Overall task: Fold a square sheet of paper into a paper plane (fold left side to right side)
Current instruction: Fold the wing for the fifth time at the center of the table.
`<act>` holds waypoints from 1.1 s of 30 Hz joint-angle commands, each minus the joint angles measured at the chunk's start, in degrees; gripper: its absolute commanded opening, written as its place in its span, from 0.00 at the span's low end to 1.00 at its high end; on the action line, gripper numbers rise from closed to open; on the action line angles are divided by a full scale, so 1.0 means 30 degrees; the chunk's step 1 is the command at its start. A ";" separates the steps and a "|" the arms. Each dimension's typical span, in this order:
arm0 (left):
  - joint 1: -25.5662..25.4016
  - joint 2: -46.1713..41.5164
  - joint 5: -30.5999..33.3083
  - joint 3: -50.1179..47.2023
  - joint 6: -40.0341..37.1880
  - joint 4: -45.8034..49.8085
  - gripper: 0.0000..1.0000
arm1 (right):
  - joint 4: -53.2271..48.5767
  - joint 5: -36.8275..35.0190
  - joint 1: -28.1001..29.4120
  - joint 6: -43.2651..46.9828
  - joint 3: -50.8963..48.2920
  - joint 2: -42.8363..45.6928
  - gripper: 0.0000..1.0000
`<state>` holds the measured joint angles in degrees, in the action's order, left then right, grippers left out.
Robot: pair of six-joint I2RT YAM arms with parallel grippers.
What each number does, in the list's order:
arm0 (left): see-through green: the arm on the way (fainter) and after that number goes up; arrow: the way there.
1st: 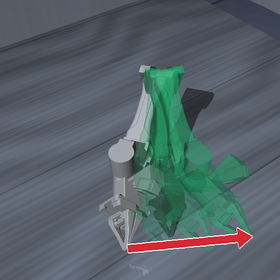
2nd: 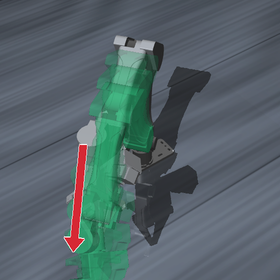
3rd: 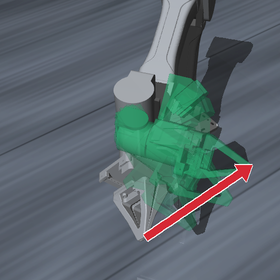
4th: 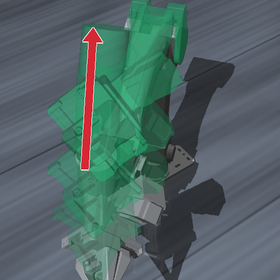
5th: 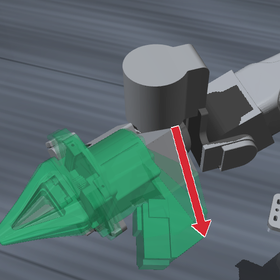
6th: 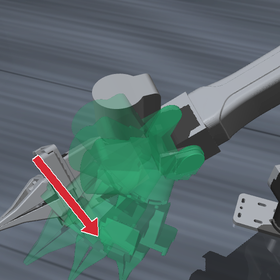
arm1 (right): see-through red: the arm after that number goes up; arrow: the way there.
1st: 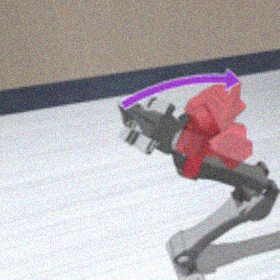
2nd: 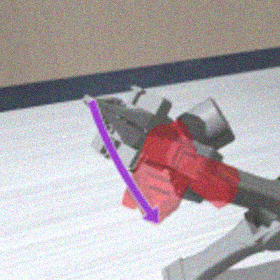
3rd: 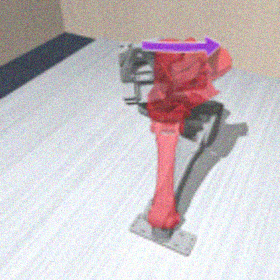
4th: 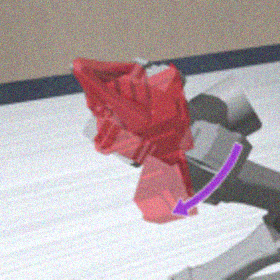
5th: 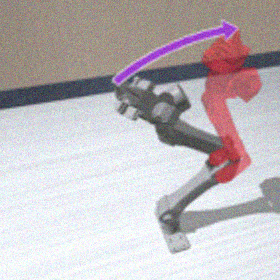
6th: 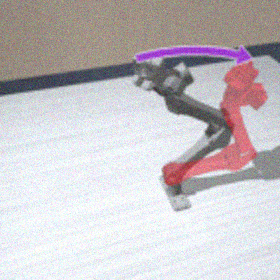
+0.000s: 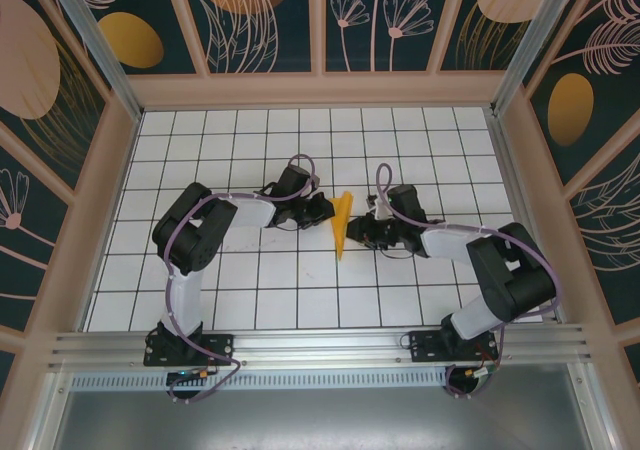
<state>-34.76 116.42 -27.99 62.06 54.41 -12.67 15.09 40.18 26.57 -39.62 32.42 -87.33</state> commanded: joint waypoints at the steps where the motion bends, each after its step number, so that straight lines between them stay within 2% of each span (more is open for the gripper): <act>1: 0.0166 0.0392 0.0218 -0.0062 -0.0320 -0.0252 0.11 | 0.1592 0.0551 0.0435 -0.0585 -0.0217 -0.0085 0.23; 33: 0.0251 0.0769 0.0370 -0.0112 -0.0421 -0.0190 0.09 | 0.2872 0.0764 0.1340 -0.1310 0.0326 -0.2932 0.21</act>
<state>-34.39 117.05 -27.88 62.02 54.22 -13.15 21.74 41.69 30.11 -43.62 32.47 -95.11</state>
